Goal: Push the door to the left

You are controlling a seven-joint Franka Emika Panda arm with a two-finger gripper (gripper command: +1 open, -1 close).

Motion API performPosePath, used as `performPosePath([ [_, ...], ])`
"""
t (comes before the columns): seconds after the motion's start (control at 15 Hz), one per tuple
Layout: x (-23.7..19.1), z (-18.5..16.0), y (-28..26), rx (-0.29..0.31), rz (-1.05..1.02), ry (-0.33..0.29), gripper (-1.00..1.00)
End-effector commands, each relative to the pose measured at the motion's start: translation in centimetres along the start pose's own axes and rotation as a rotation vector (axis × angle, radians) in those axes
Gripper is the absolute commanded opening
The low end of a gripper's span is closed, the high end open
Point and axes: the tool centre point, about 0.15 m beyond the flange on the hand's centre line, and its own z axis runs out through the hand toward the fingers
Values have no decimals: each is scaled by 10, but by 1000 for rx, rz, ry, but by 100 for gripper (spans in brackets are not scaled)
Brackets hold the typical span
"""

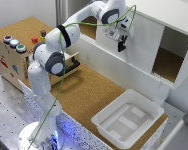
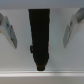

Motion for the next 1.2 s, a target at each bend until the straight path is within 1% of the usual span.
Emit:
performPosePath([
  [0.0, -8, 15, -8, -32, 11, 70, -100],
  [0.07, -9, 15, -9, -23, 3, 70, -100],
  [0.2, -15, 13, -13, -28, -15, 110, -100],
  [0.33, -21, 11, -16, -52, -15, 124, -100],
  [0.73, -22, 15, -18, -62, 2, 127, -100],
  [1.13, -18, 16, -44, -29, -71, 136, -100],
])
